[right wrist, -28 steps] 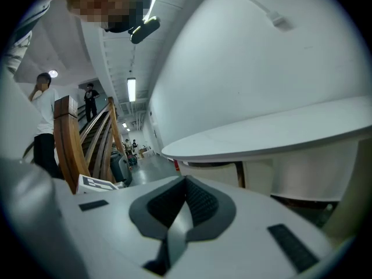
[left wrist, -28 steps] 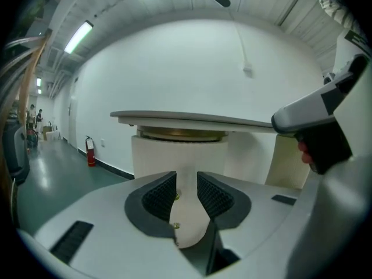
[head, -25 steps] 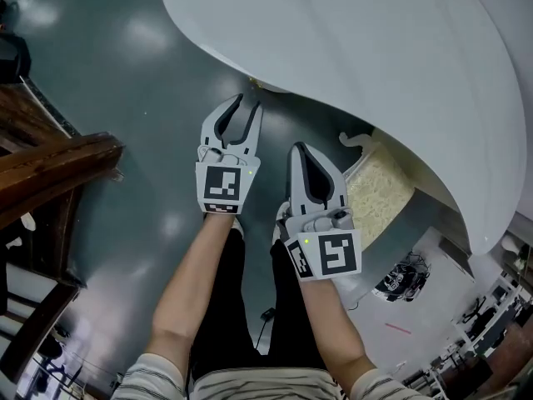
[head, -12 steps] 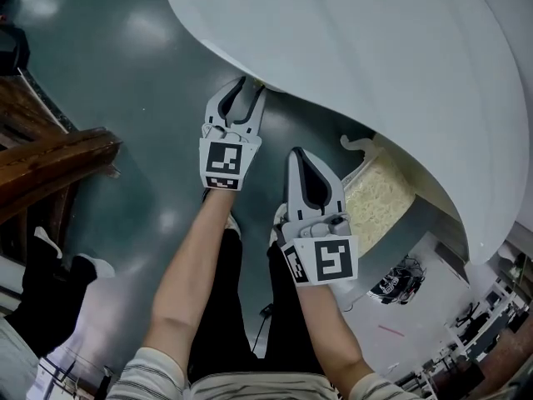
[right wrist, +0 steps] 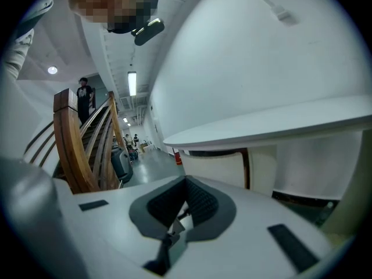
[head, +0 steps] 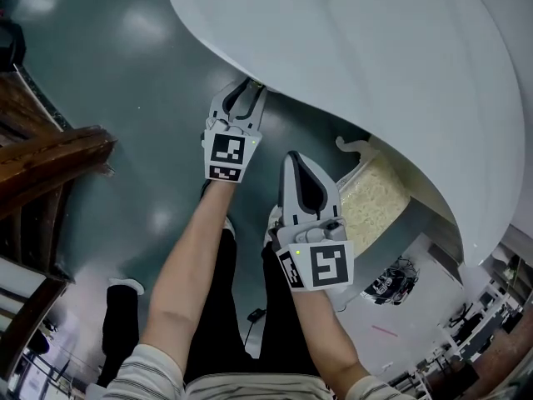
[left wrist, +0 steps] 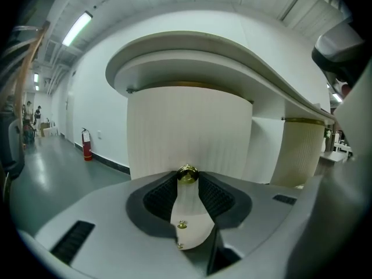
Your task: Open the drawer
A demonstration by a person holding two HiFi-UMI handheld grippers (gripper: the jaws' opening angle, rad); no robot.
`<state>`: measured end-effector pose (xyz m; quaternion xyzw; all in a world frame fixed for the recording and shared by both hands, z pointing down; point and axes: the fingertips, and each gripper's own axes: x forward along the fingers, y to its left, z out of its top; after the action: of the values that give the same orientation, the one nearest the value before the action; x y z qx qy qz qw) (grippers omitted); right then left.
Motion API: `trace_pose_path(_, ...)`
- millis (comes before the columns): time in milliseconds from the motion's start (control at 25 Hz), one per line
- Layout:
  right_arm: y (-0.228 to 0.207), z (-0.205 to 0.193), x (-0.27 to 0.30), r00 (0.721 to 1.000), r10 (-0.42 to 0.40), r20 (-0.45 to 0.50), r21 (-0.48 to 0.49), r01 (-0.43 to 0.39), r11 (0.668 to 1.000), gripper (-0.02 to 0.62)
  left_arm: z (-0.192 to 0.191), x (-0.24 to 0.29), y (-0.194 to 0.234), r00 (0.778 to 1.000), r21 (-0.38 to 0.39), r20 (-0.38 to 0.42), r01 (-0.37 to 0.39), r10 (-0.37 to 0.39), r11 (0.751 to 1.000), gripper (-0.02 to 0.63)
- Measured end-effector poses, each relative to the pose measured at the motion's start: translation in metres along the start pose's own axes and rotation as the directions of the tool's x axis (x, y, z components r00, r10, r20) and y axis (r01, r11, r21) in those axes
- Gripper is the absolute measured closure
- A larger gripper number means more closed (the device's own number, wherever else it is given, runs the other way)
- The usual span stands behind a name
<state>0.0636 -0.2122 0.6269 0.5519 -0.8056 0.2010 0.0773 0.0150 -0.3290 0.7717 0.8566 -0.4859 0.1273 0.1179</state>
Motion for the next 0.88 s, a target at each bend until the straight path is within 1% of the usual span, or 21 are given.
trace_pose_path(200, 0.001, -0.007, -0.003, 1.0, -0.006, -0.011, 0.006, 0.006, 1.0, 0.581, 0.0, -0.001, 0.001, 1.0, -0.037, 0.004, -0.001, 0.001, 0.999, 0.499)
trace_pose_path(400, -0.001, -0.001, -0.009, 1.0, -0.025, -0.005, 0.034, 0.025, 0.999, 0.581, -0.002, -0.006, 0.001, 1.0, -0.036, -0.009, -0.004, 0.004, 0.999, 0.5)
trace_pose_path(640, -0.002, 0.0, -0.01, 0.999, -0.041, 0.0, 0.029, 0.041, 0.999, 0.581, -0.008, -0.02, 0.001, 1.0, -0.041, -0.021, -0.019, 0.018, 0.999, 0.5)
trace_pose_path(880, 0.011, -0.003, -0.013, 0.999, -0.032, -0.006, 0.024, 0.032, 0.999, 0.581, -0.014, -0.039, 0.002, 1.0, -0.037, -0.029, -0.008, 0.007, 0.999, 0.5)
